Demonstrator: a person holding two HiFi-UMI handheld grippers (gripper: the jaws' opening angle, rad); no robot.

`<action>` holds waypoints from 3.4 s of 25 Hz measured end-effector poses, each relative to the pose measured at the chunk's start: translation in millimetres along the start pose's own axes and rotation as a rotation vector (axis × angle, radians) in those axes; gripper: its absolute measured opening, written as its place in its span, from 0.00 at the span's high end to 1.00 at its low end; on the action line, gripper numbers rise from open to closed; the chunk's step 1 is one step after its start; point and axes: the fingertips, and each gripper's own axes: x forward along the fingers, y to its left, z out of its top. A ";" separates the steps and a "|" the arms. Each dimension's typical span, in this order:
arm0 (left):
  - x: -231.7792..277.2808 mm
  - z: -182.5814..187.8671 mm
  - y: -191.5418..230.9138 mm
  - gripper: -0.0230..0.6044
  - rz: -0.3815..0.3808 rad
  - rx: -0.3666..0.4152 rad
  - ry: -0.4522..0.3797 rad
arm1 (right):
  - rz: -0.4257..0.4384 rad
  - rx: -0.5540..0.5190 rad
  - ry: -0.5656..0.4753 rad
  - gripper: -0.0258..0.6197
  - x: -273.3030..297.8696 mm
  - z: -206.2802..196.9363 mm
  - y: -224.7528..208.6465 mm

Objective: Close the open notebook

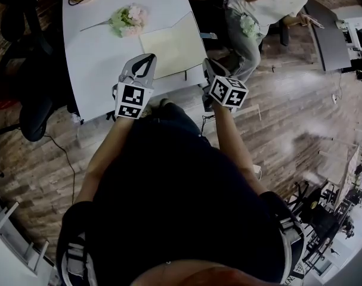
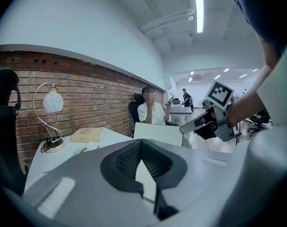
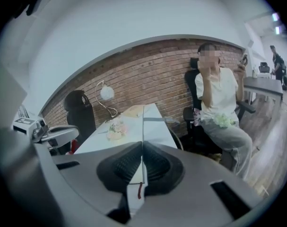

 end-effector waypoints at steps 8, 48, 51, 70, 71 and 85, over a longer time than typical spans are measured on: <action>-9.8 -3.3 1.6 0.95 0.001 0.000 -0.001 | -0.029 -0.085 0.008 0.93 -0.3 0.6 20.4; -37.1 -30.0 21.7 0.95 0.099 -0.026 0.060 | 0.046 -0.407 0.088 0.93 20.5 -29.8 103.9; -39.7 -32.8 22.4 0.95 0.104 -0.027 0.064 | 0.056 -0.419 0.093 0.93 23.0 -33.7 109.0; -51.8 -44.1 28.8 0.95 0.133 -0.038 0.089 | 0.096 -0.515 0.139 0.93 37.1 -56.6 129.2; -52.9 -44.7 29.4 0.95 0.137 -0.039 0.091 | 0.098 -0.522 0.143 0.93 37.7 -57.9 130.3; -64.4 -52.4 37.4 0.95 0.172 -0.046 0.113 | 0.126 -0.591 0.196 0.93 52.0 -79.0 141.4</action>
